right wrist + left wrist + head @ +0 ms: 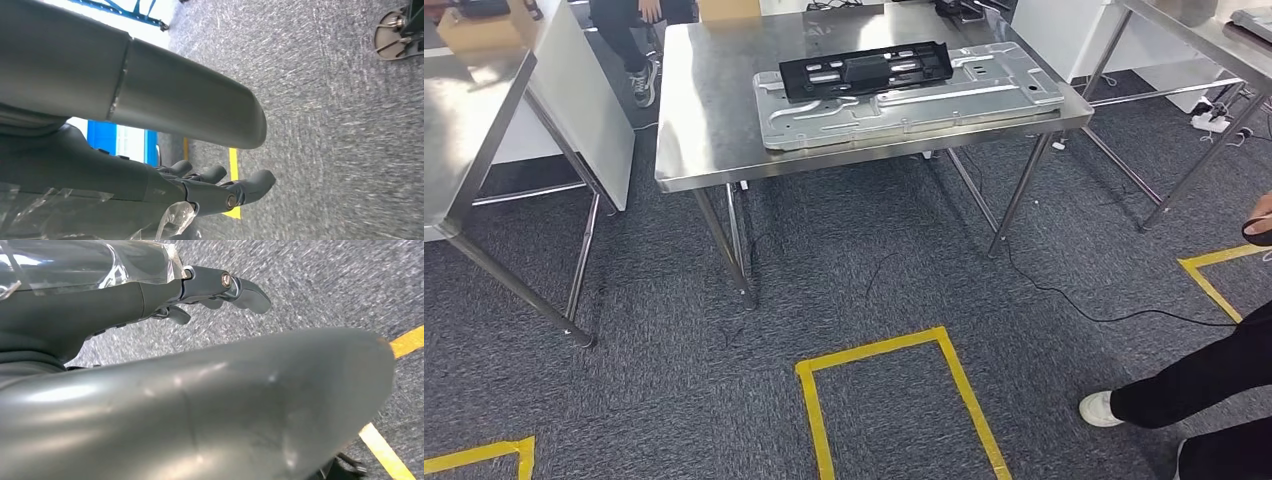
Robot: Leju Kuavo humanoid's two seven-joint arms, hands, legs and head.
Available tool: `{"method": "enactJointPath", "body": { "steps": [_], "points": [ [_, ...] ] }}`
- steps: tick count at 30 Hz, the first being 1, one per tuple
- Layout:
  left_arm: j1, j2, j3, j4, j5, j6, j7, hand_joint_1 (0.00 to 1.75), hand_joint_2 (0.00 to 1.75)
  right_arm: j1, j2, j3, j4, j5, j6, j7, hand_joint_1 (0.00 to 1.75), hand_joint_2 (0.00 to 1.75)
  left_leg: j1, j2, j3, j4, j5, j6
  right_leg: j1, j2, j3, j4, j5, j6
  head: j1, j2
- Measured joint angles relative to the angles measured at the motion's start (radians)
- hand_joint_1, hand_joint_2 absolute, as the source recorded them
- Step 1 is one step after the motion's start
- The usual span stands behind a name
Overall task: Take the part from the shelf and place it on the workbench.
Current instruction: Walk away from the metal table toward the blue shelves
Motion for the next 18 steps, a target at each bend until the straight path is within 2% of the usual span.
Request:
{"method": "enactJointPath", "body": {
  "steps": [1, 2, 4, 5, 6, 7, 8, 9, 10, 11, 12, 13, 14, 15, 16, 17, 18],
  "points": [
    [0.0, 0.0, 0.0, 0.0, -0.002, -0.001, 0.0, 0.0, 0.0, -0.001, 0.0, 0.0, 0.0, 0.0, 0.0, 0.0, 0.0, 0.0, -0.003, 0.008, 0.0, 0.002, -0.001, -0.003, 0.004, -0.013, 0.025, -0.05, 0.014, -0.005, 0.0, 0.0],
    [0.0, 0.0, -0.001, 0.0, -0.002, -0.001, 0.0, 0.0, 0.0, -0.002, 0.0, 0.0, 0.0, 0.0, 0.0, 0.0, 0.0, 0.0, -0.005, 0.015, 0.0, 0.003, -0.003, -0.007, 0.007, -0.019, 0.032, -0.069, 0.015, -0.009, 0.0, 0.0],
    [-0.001, 0.0, -0.001, 0.0, -0.003, -0.001, 0.001, 0.0, 0.0, -0.001, 0.001, 0.0, 0.001, 0.0, 0.0, -0.001, 0.0, 0.0, -0.005, 0.029, 0.0, 0.005, -0.005, -0.015, 0.008, -0.002, 0.028, -0.072, 0.02, -0.019, 0.0, 0.0],
    [-0.002, 0.0, -0.002, 0.0, -0.003, -0.001, 0.002, 0.0, 0.0, 0.0, 0.002, 0.0, 0.001, 0.0, 0.0, 0.0, 0.0, 0.0, -0.002, 0.023, -0.002, 0.014, -0.014, -0.021, 0.007, 0.006, 0.026, -0.073, 0.023, -0.024, -0.001, 0.0],
    [-0.003, 0.0, -0.002, 0.0, -0.003, -0.001, 0.002, 0.0, 0.0, -0.001, 0.002, 0.0, 0.002, -0.001, 0.0, 0.0, 0.0, 0.0, 0.001, 0.008, -0.013, 0.042, -0.035, -0.029, 0.005, 0.015, 0.024, -0.074, 0.027, -0.03, -0.001, 0.0],
    [-0.003, 0.0, -0.003, 0.0, -0.004, -0.002, 0.004, 0.0, 0.0, -0.002, 0.003, 0.0, 0.002, -0.002, 0.0, 0.001, 0.0, 0.0, 0.006, -0.012, -0.034, 0.091, -0.065, -0.036, 0.003, 0.022, 0.022, -0.075, 0.03, -0.035, -0.001, 0.0],
    [-0.003, 0.0, -0.003, 0.0, -0.004, -0.003, 0.006, 0.0, 0.0, -0.003, 0.004, 0.0, 0.003, -0.003, 0.0, 0.001, 0.0, 0.0, 0.01, -0.033, -0.064, 0.161, -0.104, -0.042, 0.002, 0.03, 0.018, -0.075, 0.033, -0.038, -0.002, 0.0],
    [0.0, 0.0, -0.004, 0.0, -0.004, -0.003, 0.007, 0.0, 0.0, -0.004, 0.004, 0.0, 0.003, -0.003, 0.0, 0.002, 0.0, 0.0, 0.014, -0.043, -0.098, 0.24, -0.139, -0.047, 0.002, 0.04, 0.015, -0.075, 0.035, -0.041, -0.002, 0.0],
    [0.002, 0.0, -0.005, 0.0, -0.003, -0.004, 0.008, 0.0, 0.0, -0.003, 0.003, 0.0, 0.004, -0.003, -0.001, 0.002, 0.0, 0.0, 0.017, -0.047, -0.126, 0.3, -0.161, -0.05, 0.002, 0.05, 0.012, -0.075, 0.037, -0.041, -0.002, 0.0],
    [0.004, 0.0, -0.006, 0.0, -0.003, -0.004, 0.009, 0.0, 0.0, -0.002, 0.003, 0.0, 0.004, -0.004, -0.001, 0.003, 0.0, 0.0, 0.02, -0.049, -0.141, 0.334, -0.165, -0.052, 0.002, 0.06, 0.011, -0.074, 0.038, -0.041, -0.002, 0.0],
    [0.004, 0.0, -0.006, 0.0, -0.003, -0.004, 0.009, 0.0, 0.0, -0.001, 0.003, 0.0, 0.004, -0.005, -0.002, 0.003, 0.0, 0.0, 0.022, -0.051, -0.134, 0.318, -0.147, -0.053, 0.002, 0.072, 0.011, -0.074, 0.039, -0.039, -0.002, 0.0],
    [0.004, 0.0, -0.007, 0.0, -0.003, -0.004, 0.009, 0.0, 0.0, 0.0, 0.003, 0.0, 0.004, -0.006, -0.002, 0.003, 0.0, 0.0, 0.023, -0.056, -0.108, 0.263, -0.112, -0.052, 0.002, 0.084, 0.012, -0.074, 0.04, -0.037, -0.002, 0.0],
    [0.003, 0.0, -0.007, 0.0, -0.003, -0.004, 0.009, 0.0, 0.0, 0.0, 0.003, 0.0, 0.004, -0.007, -0.002, 0.004, 0.0, 0.0, 0.025, -0.071, -0.071, 0.186, -0.071, -0.049, 0.001, 0.097, 0.013, -0.074, 0.042, -0.035, -0.002, 0.0],
    [0.002, 0.001, -0.007, 0.0, -0.002, -0.004, 0.009, 0.0, 0.0, -0.001, 0.004, 0.0, 0.004, -0.008, -0.002, 0.004, 0.0, 0.0, 0.025, -0.098, -0.036, 0.106, -0.037, -0.044, 0.002, 0.109, 0.011, -0.073, 0.043, -0.031, -0.002, 0.0],
    [0.001, 0.001, -0.007, 0.0, -0.001, -0.004, 0.009, 0.0, 0.0, -0.003, 0.005, 0.0, 0.004, -0.01, -0.002, 0.004, 0.0, 0.0, 0.025, -0.121, -0.014, 0.052, -0.017, -0.04, 0.002, 0.12, 0.008, -0.072, 0.045, -0.026, -0.002, 0.0],
    [0.001, 0.002, -0.007, 0.0, 0.0, -0.005, 0.008, 0.0, 0.0, -0.004, 0.006, 0.0, 0.004, -0.011, -0.002, 0.004, 0.0, 0.0, 0.024, -0.138, -0.004, 0.022, -0.009, -0.036, 0.002, 0.131, 0.002, -0.071, 0.047, -0.02, -0.002, 0.0],
    [0.002, 0.002, -0.007, 0.0, 0.001, -0.005, 0.008, 0.0, 0.0, -0.004, 0.007, 0.0, 0.005, -0.012, -0.003, 0.004, 0.0, 0.0, 0.021, -0.142, -0.003, 0.012, -0.009, -0.032, 0.002, 0.142, -0.003, -0.071, 0.05, -0.014, -0.001, 0.0]
  ]
}}
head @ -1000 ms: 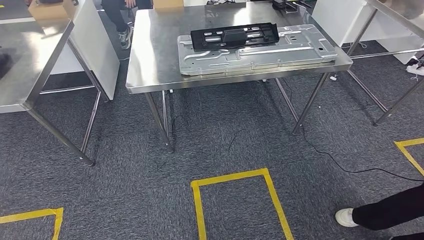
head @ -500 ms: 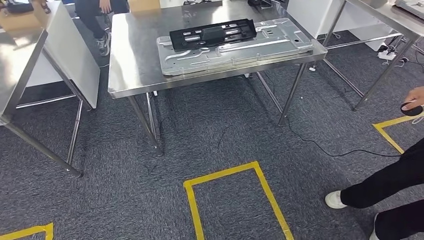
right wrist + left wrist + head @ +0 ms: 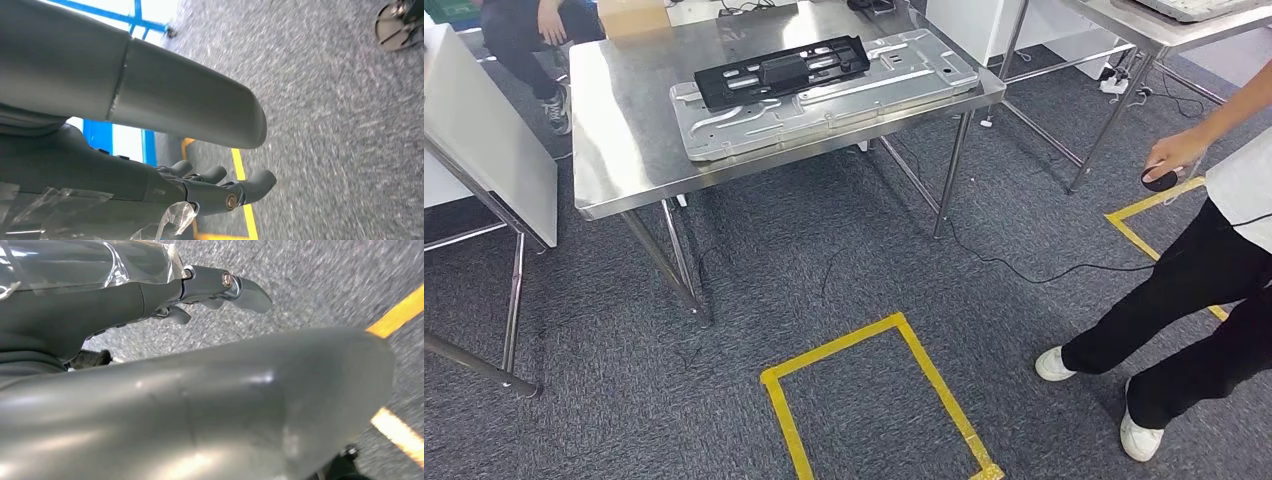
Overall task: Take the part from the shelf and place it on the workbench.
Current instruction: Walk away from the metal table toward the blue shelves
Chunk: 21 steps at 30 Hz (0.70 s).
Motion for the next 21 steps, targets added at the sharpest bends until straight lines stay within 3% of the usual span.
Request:
{"method": "enactJointPath", "body": {
  "steps": [1, 3, 4, 6, 7, 8, 9, 10, 13, 14, 16, 17, 19, 21],
  "points": [
    [0.0, 0.0, 0.0, 0.0, 0.001, 0.0, 0.0, 0.0, 0.0, 0.001, -0.001, 0.0, 0.001, -0.001, 0.0, 0.0, 0.0, 0.0, 0.0, 0.01, -0.002, -0.001, 0.002, 0.005, -0.003, 0.01, -0.004, -0.001, 0.003, 0.007, 0.0, 0.0],
    [-0.003, -0.001, 0.0, 0.0, 0.001, 0.0, 0.0, 0.0, 0.0, 0.004, -0.003, -0.001, 0.003, -0.002, -0.001, 0.0, 0.0, 0.0, 0.001, 0.033, -0.002, -0.006, 0.009, 0.019, -0.004, -0.009, -0.018, 0.024, -0.014, 0.016, 0.002, 0.0],
    [-0.003, -0.002, 0.0, 0.0, 0.001, 0.0, -0.001, 0.0, 0.0, 0.004, -0.004, -0.001, 0.004, -0.002, -0.002, 0.0, 0.0, 0.0, 0.003, 0.046, -0.002, -0.009, 0.012, 0.026, -0.003, -0.033, -0.038, 0.067, -0.041, 0.019, 0.003, 0.0],
    [-0.001, -0.002, 0.0, 0.0, 0.0, 0.001, -0.001, 0.0, 0.0, 0.002, -0.005, -0.001, 0.004, -0.003, -0.003, 0.0, 0.0, 0.0, -0.001, 0.074, -0.004, -0.009, 0.013, 0.033, -0.002, -0.079, -0.101, 0.208, -0.116, 0.024, 0.006, 0.0],
    [0.001, -0.002, -0.001, 0.0, 0.0, 0.001, 0.0, 0.0, 0.0, 0.001, -0.005, -0.001, 0.004, -0.004, -0.003, 0.0, 0.0, 0.0, -0.003, 0.089, -0.005, -0.009, 0.013, 0.034, -0.003, -0.088, -0.132, 0.276, -0.144, 0.027, 0.006, 0.0],
    [0.003, -0.002, -0.001, 0.0, 0.0, 0.001, 0.0, 0.0, 0.0, 0.001, -0.005, -0.001, 0.004, -0.005, -0.003, 0.0, 0.0, 0.0, -0.004, 0.103, -0.005, -0.008, 0.012, 0.034, -0.004, -0.092, -0.148, 0.315, -0.154, 0.029, 0.007, 0.0],
    [0.003, -0.002, -0.001, 0.0, 0.0, 0.001, 0.001, 0.0, 0.0, 0.002, -0.005, -0.001, 0.004, -0.006, -0.003, 0.0, 0.0, 0.0, -0.005, 0.116, -0.005, -0.008, 0.012, 0.034, -0.004, -0.096, -0.142, 0.313, -0.143, 0.03, 0.007, 0.0],
    [0.001, -0.002, -0.001, 0.0, 0.0, 0.002, 0.002, 0.0, 0.0, 0.003, -0.006, -0.001, 0.004, -0.007, -0.003, 0.0, 0.0, 0.0, -0.005, 0.128, -0.004, -0.008, 0.011, 0.033, -0.005, -0.103, -0.115, 0.267, -0.116, 0.031, 0.006, 0.0],
    [-0.001, -0.004, -0.001, 0.0, 0.001, 0.005, 0.004, 0.0, 0.0, 0.001, -0.008, -0.001, 0.004, -0.012, -0.003, 0.0, 0.0, 0.0, -0.01, 0.156, 0.0, -0.002, 0.002, 0.022, -0.002, -0.152, 0.0, 0.053, -0.035, 0.028, 0.006, 0.0],
    [-0.002, -0.004, -0.001, 0.0, 0.002, 0.006, 0.008, 0.0, 0.0, 0.001, -0.008, -0.001, 0.004, -0.013, -0.003, 0.0, 0.0, 0.0, -0.013, 0.165, 0.0, 0.001, 0.0, 0.017, 0.0, -0.159, 0.016, 0.02, -0.027, 0.023, 0.006, 0.0],
    [-0.004, -0.004, -0.001, 0.0, 0.004, 0.011, 0.018, 0.0, 0.0, 0.002, -0.008, -0.001, 0.004, -0.014, -0.003, 0.002, 0.0, 0.0, -0.013, 0.182, 0.001, 0.002, -0.003, 0.008, 0.004, -0.144, 0.015, 0.009, -0.024, 0.007, 0.006, 0.0],
    [-0.005, -0.004, -0.001, 0.0, 0.006, 0.012, 0.022, 0.0, 0.0, 0.003, -0.008, -0.001, 0.004, -0.014, -0.003, 0.002, 0.0, 0.0, -0.01, 0.181, 0.002, 0.006, -0.007, 0.002, 0.004, -0.136, 0.013, 0.009, -0.022, 0.0, 0.006, 0.0],
    [-0.006, -0.004, -0.001, 0.0, 0.008, 0.014, 0.027, 0.0, 0.0, 0.003, -0.009, -0.001, 0.004, -0.015, -0.004, 0.004, 0.0, 0.0, -0.004, 0.148, -0.017, 0.055, -0.044, -0.011, 0.002, -0.12, 0.009, 0.007, -0.016, -0.013, 0.006, 0.0],
    [-0.004, -0.004, -0.001, 0.0, 0.012, 0.016, 0.039, 0.0, 0.0, 0.001, -0.009, -0.001, 0.004, -0.015, -0.004, 0.007, 0.0, 0.0, -0.001, 0.106, -0.073, 0.183, -0.117, -0.018, 0.001, -0.103, 0.004, 0.007, -0.011, -0.02, 0.006, 0.0]
  ]
}}
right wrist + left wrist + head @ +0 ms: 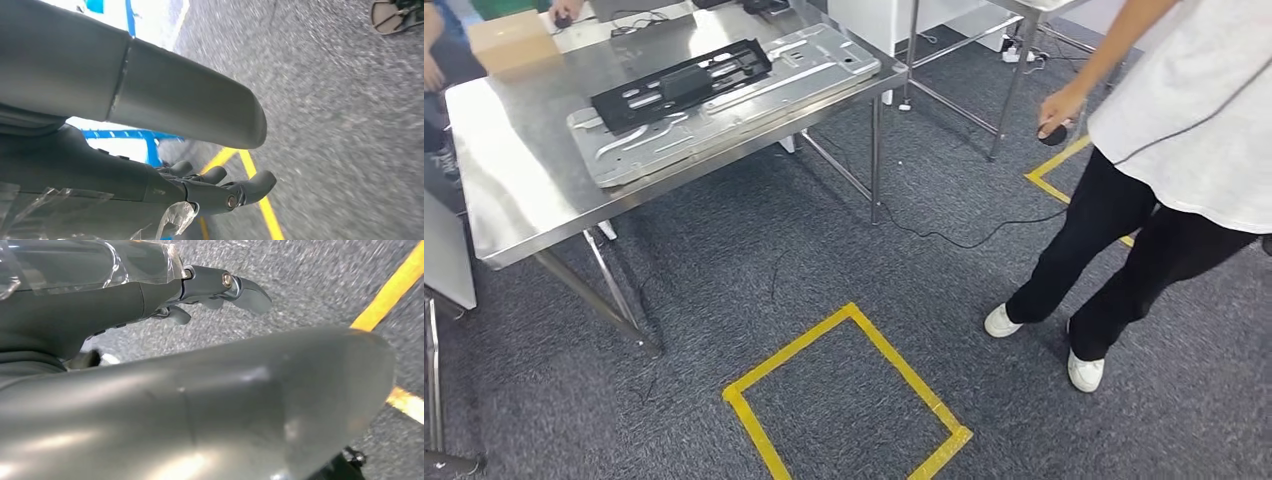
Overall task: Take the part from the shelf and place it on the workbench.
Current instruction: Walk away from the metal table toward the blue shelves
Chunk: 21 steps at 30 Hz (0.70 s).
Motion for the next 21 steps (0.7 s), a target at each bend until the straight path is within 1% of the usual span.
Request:
{"method": "enactJointPath", "body": {
  "steps": [1, 2, 3, 4, 5, 6, 7, 8, 9, 10, 11, 12, 13, 14, 15, 16, 17, 18, 19, 20, 21],
  "points": [
    [0.002, 0.0, 0.0, 0.0, 0.002, 0.001, 0.009, 0.0, 0.0, -0.001, 0.0, 0.0, 0.0, -0.001, 0.0, 0.002, 0.0, 0.0, 0.001, -0.009, -0.034, 0.074, -0.031, -0.001, 0.001, 0.011, -0.003, 0.0, 0.002, -0.002, 0.0, 0.0],
    [0.005, 0.0, 0.0, 0.0, 0.004, 0.002, 0.016, 0.0, 0.0, 0.0, 0.0, 0.0, 0.0, -0.003, 0.0, 0.004, 0.0, 0.0, 0.001, -0.012, -0.057, 0.125, -0.046, -0.002, 0.001, 0.023, -0.005, 0.0, 0.003, -0.004, 0.0, 0.0],
    [0.006, 0.0, 0.0, 0.0, 0.005, 0.004, 0.022, 0.0, 0.0, 0.001, 0.0, 0.0, 0.0, -0.004, 0.0, 0.006, 0.0, 0.0, 0.002, -0.015, -0.064, 0.14, -0.041, -0.001, 0.001, 0.037, -0.007, 0.0, 0.005, -0.005, 0.0, 0.0],
    [0.006, 0.0, 0.0, 0.0, 0.006, 0.005, 0.025, 0.0, 0.0, 0.001, 0.0, 0.0, 0.0, -0.005, 0.0, 0.007, 0.0, 0.0, 0.002, -0.018, -0.048, 0.107, -0.014, 0.001, 0.001, 0.05, -0.006, 0.0, 0.006, -0.004, 0.0, 0.0],
    [0.005, 0.0, 0.0, 0.0, 0.006, 0.006, 0.028, 0.0, 0.0, 0.001, 0.0, 0.0, 0.0, -0.006, 0.0, 0.008, 0.0, 0.0, 0.003, -0.025, -0.015, 0.038, 0.024, 0.003, 0.001, 0.064, -0.005, 0.0, 0.008, -0.003, 0.0, 0.0],
    [0.004, 0.0, 0.0, 0.0, 0.005, 0.007, 0.031, 0.0, 0.0, 0.001, 0.001, 0.0, 0.0, -0.006, 0.0, 0.008, 0.0, 0.0, 0.004, -0.046, 0.022, -0.045, 0.061, 0.008, 0.001, 0.076, -0.005, 0.001, 0.009, 0.0, 0.0, 0.0],
    [0.003, 0.0, 0.0, 0.0, 0.005, 0.008, 0.033, 0.0, 0.0, 0.0, 0.002, 0.0, 0.0, -0.006, 0.0, 0.008, 0.0, 0.0, 0.004, -0.064, 0.052, -0.112, 0.087, 0.011, 0.002, 0.088, -0.006, 0.002, 0.011, 0.003, 0.0, 0.0],
    [0.002, 0.0, 0.0, 0.0, 0.005, 0.008, 0.035, 0.0, 0.0, 0.0, 0.002, 0.0, 0.0, -0.006, 0.0, 0.008, 0.0, 0.0, 0.002, -0.079, 0.071, -0.157, 0.102, 0.015, 0.003, 0.098, -0.008, 0.002, 0.013, 0.007, 0.0, 0.0],
    [0.002, 0.0, 0.0, 0.0, 0.005, 0.009, 0.036, 0.0, 0.0, 0.001, 0.002, 0.0, 0.0, -0.006, -0.001, 0.008, 0.0, 0.0, 0.0, -0.086, 0.077, -0.174, 0.105, 0.018, 0.002, 0.107, -0.011, 0.002, 0.015, 0.013, 0.0, 0.0],
    [0.002, -0.001, 0.0, 0.0, 0.004, 0.009, 0.037, 0.0, 0.0, 0.003, 0.002, 0.0, 0.0, -0.007, -0.002, 0.008, 0.0, 0.0, -0.002, -0.079, 0.077, -0.176, 0.107, 0.022, 0.002, 0.116, -0.014, 0.001, 0.018, 0.019, 0.0, 0.0],
    [0.001, -0.001, 0.0, 0.0, 0.004, 0.009, 0.038, 0.0, 0.0, 0.005, 0.002, 0.0, 0.001, -0.008, -0.003, 0.008, 0.0, 0.0, -0.001, -0.07, 0.076, -0.178, 0.111, 0.029, -0.001, 0.116, -0.017, 0.001, 0.019, 0.025, 0.0, 0.0],
    [0.0, -0.002, 0.0, 0.0, 0.005, 0.009, 0.039, 0.0, 0.0, 0.007, 0.001, 0.0, 0.001, -0.008, -0.003, 0.008, 0.0, 0.0, -0.001, -0.06, 0.077, -0.182, 0.116, 0.036, 0.0, 0.101, -0.022, 0.009, 0.014, 0.03, 0.001, 0.0],
    [-0.002, -0.002, 0.0, 0.0, 0.006, 0.009, 0.041, 0.0, 0.0, 0.007, 0.0, 0.0, 0.002, -0.008, -0.004, 0.008, 0.0, 0.0, 0.001, -0.051, 0.077, -0.186, 0.121, 0.045, 0.0, 0.078, -0.033, 0.031, -0.002, 0.033, 0.002, 0.0],
    [-0.002, -0.003, 0.0, 0.0, 0.007, 0.009, 0.045, 0.0, 0.0, 0.006, 0.0, 0.0, 0.003, -0.008, -0.004, 0.008, 0.0, 0.0, 0.002, -0.039, 0.076, -0.19, 0.124, 0.051, 0.0, 0.05, -0.055, 0.081, -0.032, 0.035, 0.004, 0.0],
    [0.0, -0.003, 0.0, 0.0, 0.009, 0.009, 0.05, 0.0, 0.0, 0.004, 0.0, 0.0, 0.003, -0.008, -0.004, 0.008, 0.0, 0.0, 0.0, -0.026, 0.075, -0.19, 0.125, 0.055, 0.001, 0.027, -0.086, 0.149, -0.069, 0.037, 0.005, 0.0],
    [0.003, -0.003, 0.0, 0.0, 0.011, 0.009, 0.055, 0.0, 0.0, 0.003, 0.001, 0.0, 0.003, -0.008, -0.005, 0.008, 0.0, 0.0, -0.001, -0.013, 0.074, -0.19, 0.125, 0.057, -0.001, 0.017, -0.12, 0.223, -0.104, 0.041, 0.006, 0.0],
    [0.005, -0.003, 0.0, 0.0, 0.013, 0.009, 0.059, 0.0, 0.0, 0.002, 0.001, 0.001, 0.003, -0.009, -0.004, 0.008, 0.0, 0.0, -0.003, 0.003, 0.073, -0.19, 0.125, 0.057, -0.003, 0.012, -0.148, 0.286, -0.128, 0.044, 0.006, 0.0],
    [0.006, -0.004, 0.0, 0.0, 0.015, 0.008, 0.061, 0.0, 0.0, 0.002, 0.002, 0.001, 0.003, -0.009, -0.004, 0.008, 0.0, 0.0, -0.003, 0.016, 0.072, -0.19, 0.124, 0.057, -0.005, 0.01, -0.158, 0.31, -0.129, 0.048, 0.006, 0.0],
    [0.005, -0.004, 0.0, 0.0, 0.016, 0.008, 0.062, 0.0, 0.0, 0.003, 0.002, 0.001, 0.003, -0.009, -0.004, 0.008, 0.0, 0.0, -0.003, 0.028, 0.073, -0.189, 0.123, 0.056, -0.008, 0.005, -0.144, 0.291, -0.112, 0.051, 0.006, 0.0],
    [0.004, -0.005, 0.0, 0.0, 0.016, 0.008, 0.064, 0.0, 0.0, 0.003, 0.001, 0.001, 0.003, -0.009, -0.004, 0.008, 0.0, 0.0, -0.002, 0.039, 0.075, -0.189, 0.122, 0.053, -0.011, -0.004, -0.111, 0.233, -0.082, 0.054, 0.006, 0.0],
    [0.003, -0.005, 0.0, 0.0, 0.016, 0.009, 0.066, 0.0, 0.0, 0.003, 0.001, 0.001, 0.003, -0.009, -0.004, 0.008, 0.0, 0.0, -0.002, 0.048, 0.078, -0.187, 0.119, 0.048, -0.014, -0.026, -0.065, 0.152, -0.049, 0.059, 0.006, 0.0]
  ]
}}
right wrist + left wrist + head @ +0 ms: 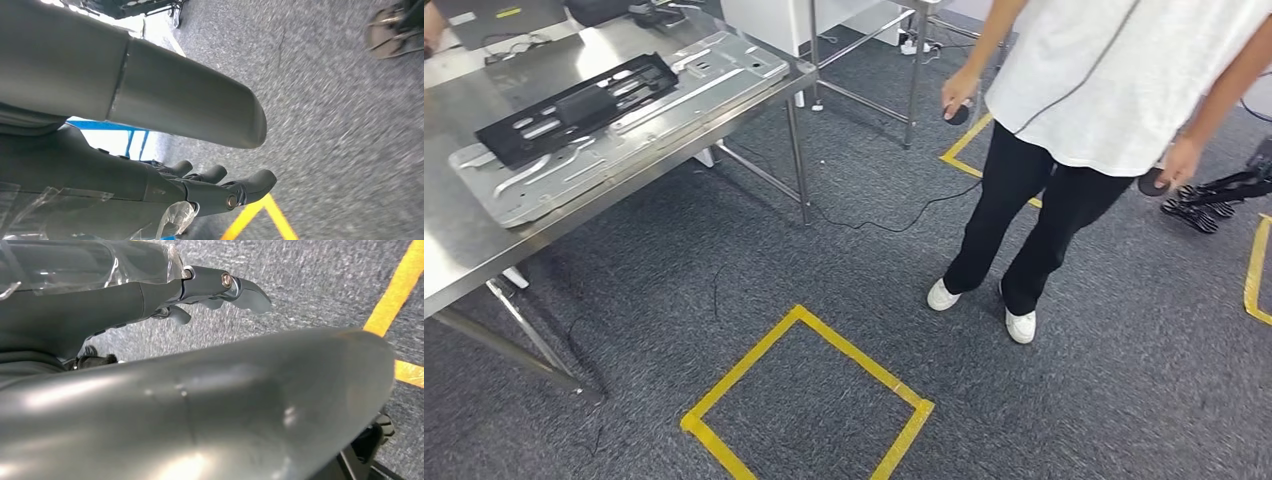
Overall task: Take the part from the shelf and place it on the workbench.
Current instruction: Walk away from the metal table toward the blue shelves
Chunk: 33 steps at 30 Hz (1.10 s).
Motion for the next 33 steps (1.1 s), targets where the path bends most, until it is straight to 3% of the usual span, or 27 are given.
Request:
{"method": "enactJointPath", "body": {
  "steps": [2, 3, 5, 6, 8, 10, 11, 12, 13, 14, 17, 19, 21, 23, 25, 27, 28, 29, 31, 33],
  "points": [
    [-0.001, 0.0, 0.0, 0.0, 0.0, 0.001, 0.004, 0.0, 0.0, -0.001, 0.0, 0.0, 0.0, 0.0, 0.0, 0.0, 0.0, 0.0, -0.004, 0.017, 0.004, 0.006, -0.008, -0.013, 0.0, -0.036, 0.064, -0.119, 0.038, -0.002, 0.0, 0.0],
    [-0.002, 0.0, 0.0, 0.0, 0.0, 0.002, 0.006, 0.0, 0.0, -0.002, 0.001, 0.0, 0.0, -0.001, 0.0, 0.0, 0.0, 0.0, -0.007, 0.025, 0.006, 0.008, -0.012, -0.019, 0.001, -0.044, 0.074, -0.141, 0.042, -0.006, 0.0, 0.0],
    [-0.003, 0.0, 0.0, 0.0, 0.001, 0.003, 0.007, 0.0, 0.0, -0.001, 0.001, 0.0, 0.0, -0.002, 0.0, 0.0, 0.0, 0.0, -0.006, 0.042, 0.008, 0.009, -0.014, -0.029, 0.006, -0.022, 0.067, -0.142, 0.044, -0.024, -0.001, 0.0],
    [-0.004, -0.001, 0.0, 0.0, 0.002, 0.004, 0.008, 0.0, 0.0, -0.001, 0.0, 0.0, 0.0, -0.004, 0.0, 0.0, 0.0, 0.0, -0.002, 0.037, 0.008, 0.013, -0.02, -0.035, 0.007, -0.012, 0.064, -0.143, 0.046, -0.03, -0.001, 0.0],
    [-0.005, -0.001, 0.0, 0.0, 0.007, 0.005, 0.012, 0.0, 0.0, -0.003, 0.0, 0.0, 0.001, -0.006, -0.001, 0.001, 0.0, 0.0, 0.004, -0.005, -0.016, 0.075, -0.065, -0.045, 0.005, 0.008, 0.059, -0.144, 0.051, -0.043, -0.001, 0.0],
    [-0.002, -0.002, 0.0, 0.0, 0.012, 0.006, 0.019, 0.0, 0.0, -0.005, 0.0, 0.0, 0.001, -0.007, -0.002, 0.002, 0.0, 0.0, 0.007, -0.05, -0.08, 0.218, -0.142, -0.048, 0.006, 0.029, 0.053, -0.144, 0.056, -0.051, -0.001, 0.0],
    [0.001, -0.002, 0.0, 0.0, 0.015, 0.006, 0.022, 0.0, 0.0, -0.006, 0.0, 0.0, 0.001, -0.007, -0.002, 0.002, 0.0, 0.0, 0.007, -0.058, -0.112, 0.289, -0.17, -0.048, 0.007, 0.042, 0.05, -0.144, 0.058, -0.054, -0.001, 0.0],
    [0.004, -0.002, 0.0, 0.0, 0.018, 0.006, 0.024, 0.0, 0.0, -0.005, 0.0, 0.0, 0.001, -0.007, -0.002, 0.003, 0.0, 0.0, 0.007, -0.062, -0.132, 0.33, -0.179, -0.047, 0.008, 0.056, 0.048, -0.144, 0.06, -0.055, -0.002, 0.0],
    [0.005, -0.002, 0.0, 0.0, 0.021, 0.006, 0.024, 0.0, 0.0, -0.005, 0.0, 0.0, 0.001, -0.007, -0.001, 0.004, 0.0, 0.0, 0.006, -0.064, -0.132, 0.329, -0.167, -0.044, 0.009, 0.07, 0.047, -0.144, 0.061, -0.056, -0.002, 0.0],
    [0.005, -0.002, 0.0, 0.0, 0.022, 0.005, 0.025, 0.0, 0.0, -0.004, 0.0, 0.0, 0.001, -0.007, -0.001, 0.004, 0.0, 0.0, 0.006, -0.069, -0.112, 0.285, -0.135, -0.041, 0.009, 0.085, 0.047, -0.144, 0.063, -0.055, -0.002, 0.0],
    [0.001, -0.001, 0.0, 0.0, 0.022, 0.004, 0.025, 0.0, 0.0, -0.005, 0.001, 0.0, 0.001, -0.007, -0.001, 0.004, 0.0, 0.0, 0.004, -0.12, -0.016, 0.067, -0.034, -0.024, 0.009, 0.122, 0.046, -0.143, 0.069, -0.045, -0.002, 0.0],
    [0.0, 0.0, 0.0, 0.0, 0.021, 0.004, 0.024, 0.0, 0.0, -0.003, 0.001, 0.0, 0.001, -0.008, 0.0, 0.004, 0.0, 0.0, 0.0, -0.134, -0.001, 0.022, -0.021, -0.02, 0.01, 0.141, 0.039, -0.142, 0.074, -0.035, -0.002, 0.0],
    [-0.002, 0.0, 0.0, 0.0, 0.02, 0.003, 0.024, 0.0, 0.0, 0.002, -0.001, 0.0, 0.001, -0.008, 0.0, 0.004, 0.0, 0.0, -0.002, -0.116, -0.003, 0.019, -0.014, -0.013, 0.007, 0.151, 0.033, -0.144, 0.079, -0.023, -0.002, 0.0],
    [-0.004, -0.001, 0.0, 0.0, 0.02, 0.003, 0.024, 0.0, 0.0, 0.004, -0.002, 0.0, 0.002, -0.008, 0.0, 0.004, 0.0, 0.0, 0.0, -0.096, -0.003, 0.013, -0.005, 0.0, 0.006, 0.114, 0.017, -0.112, 0.057, -0.016, -0.001, 0.0],
    [-0.002, -0.001, 0.0, 0.0, 0.019, 0.003, 0.023, 0.0, 0.0, 0.002, -0.002, 0.001, 0.002, -0.008, 0.001, 0.003, 0.0, 0.0, -0.002, -0.07, -0.005, 0.01, -0.001, 0.01, 0.008, 0.057, -0.034, 0.007, -0.014, -0.012, 0.0, 0.0],
    [0.002, -0.001, 0.0, 0.0, 0.019, 0.002, 0.023, 0.0, 0.0, 0.0, -0.001, 0.001, 0.002, -0.009, 0.002, 0.002, 0.0, 0.0, -0.006, -0.041, -0.009, 0.01, -0.001, 0.013, 0.007, 0.038, -0.097, 0.152, -0.079, -0.005, 0.0, 0.0],
    [0.003, -0.001, 0.0, 0.0, 0.019, 0.001, 0.023, 0.0, 0.0, 0.0, -0.001, 0.001, 0.002, -0.01, 0.002, 0.002, 0.0, 0.0, -0.006, -0.027, -0.01, 0.01, -0.001, 0.013, 0.006, 0.035, -0.107, 0.183, -0.086, -0.002, 0.0, 0.0],
    [0.003, -0.001, 0.0, 0.0, 0.019, 0.001, 0.023, 0.0, 0.0, 0.001, -0.001, 0.001, 0.002, -0.01, 0.002, 0.002, 0.0, 0.0, -0.006, -0.015, -0.01, 0.011, -0.001, 0.012, 0.005, 0.032, -0.097, 0.173, -0.074, 0.0, 0.0, 0.0],
    [0.001, -0.002, 0.0, 0.0, 0.019, 0.0, 0.023, 0.0, 0.0, 0.001, -0.001, 0.001, 0.002, -0.011, 0.002, 0.002, 0.0, 0.0, -0.005, 0.007, -0.006, 0.013, -0.004, 0.007, 0.003, 0.004, -0.014, 0.031, -0.009, 0.004, 0.0, 0.0],
    [0.0, -0.002, 0.0, 0.0, 0.019, 0.0, 0.023, 0.0, 0.0, 0.001, 0.0, 0.001, 0.002, -0.011, 0.002, 0.002, 0.0, 0.0, -0.009, 0.024, -0.003, 0.018, -0.012, -0.004, 0.005, -0.03, 0.058, -0.102, 0.034, -0.002, 0.0, 0.0]
  ]
}}
